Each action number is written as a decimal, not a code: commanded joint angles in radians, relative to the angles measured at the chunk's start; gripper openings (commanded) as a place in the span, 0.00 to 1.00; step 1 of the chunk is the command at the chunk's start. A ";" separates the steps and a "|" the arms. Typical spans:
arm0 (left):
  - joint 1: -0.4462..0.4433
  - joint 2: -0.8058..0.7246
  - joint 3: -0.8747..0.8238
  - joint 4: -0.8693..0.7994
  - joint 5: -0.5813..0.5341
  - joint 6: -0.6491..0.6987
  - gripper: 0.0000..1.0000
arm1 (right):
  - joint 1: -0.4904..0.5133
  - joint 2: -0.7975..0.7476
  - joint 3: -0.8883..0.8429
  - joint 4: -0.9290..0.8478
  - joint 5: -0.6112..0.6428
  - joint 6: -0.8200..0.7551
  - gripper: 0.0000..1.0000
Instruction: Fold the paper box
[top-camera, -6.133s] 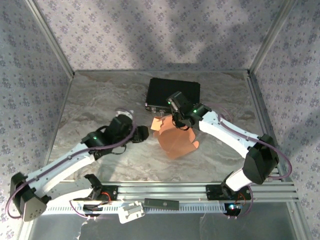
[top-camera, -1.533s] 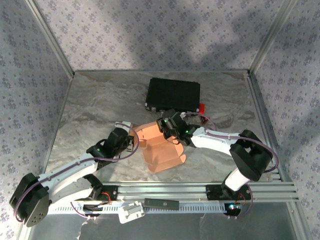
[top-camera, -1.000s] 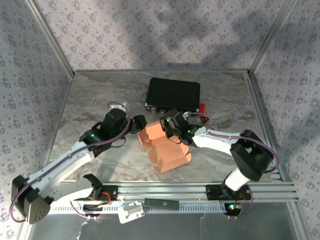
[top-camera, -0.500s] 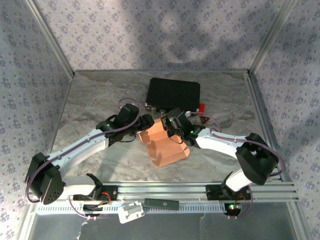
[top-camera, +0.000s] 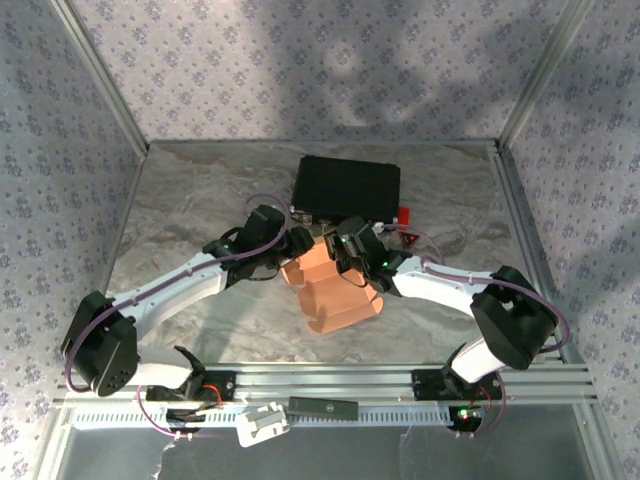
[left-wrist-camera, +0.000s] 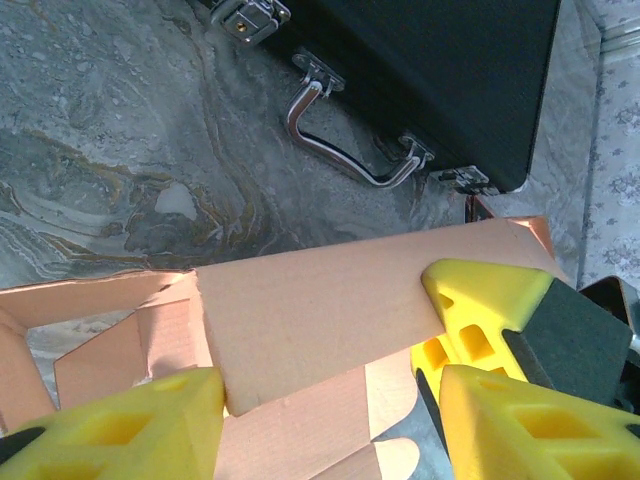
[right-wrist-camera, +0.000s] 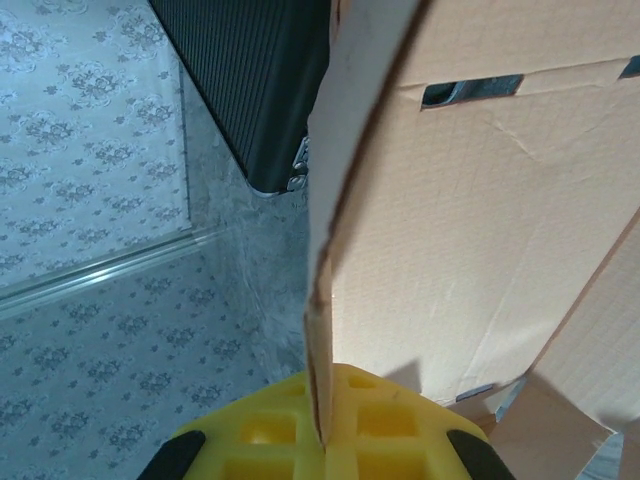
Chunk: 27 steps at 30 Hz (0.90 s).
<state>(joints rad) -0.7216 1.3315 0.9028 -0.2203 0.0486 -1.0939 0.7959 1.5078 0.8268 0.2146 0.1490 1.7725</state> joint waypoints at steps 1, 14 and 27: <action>0.000 -0.037 0.016 0.005 -0.006 -0.011 0.59 | -0.009 -0.015 -0.013 0.025 0.000 0.018 0.00; 0.202 -0.232 -0.179 -0.101 -0.034 0.203 0.42 | -0.056 -0.022 -0.107 0.165 -0.055 -0.075 0.00; 0.235 -0.051 -0.425 0.535 0.216 0.460 0.23 | -0.081 -0.064 -0.198 0.292 -0.067 -0.148 0.00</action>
<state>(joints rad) -0.4843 1.2476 0.4866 0.0952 0.1711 -0.7284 0.7238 1.4628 0.6479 0.4568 0.0887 1.6615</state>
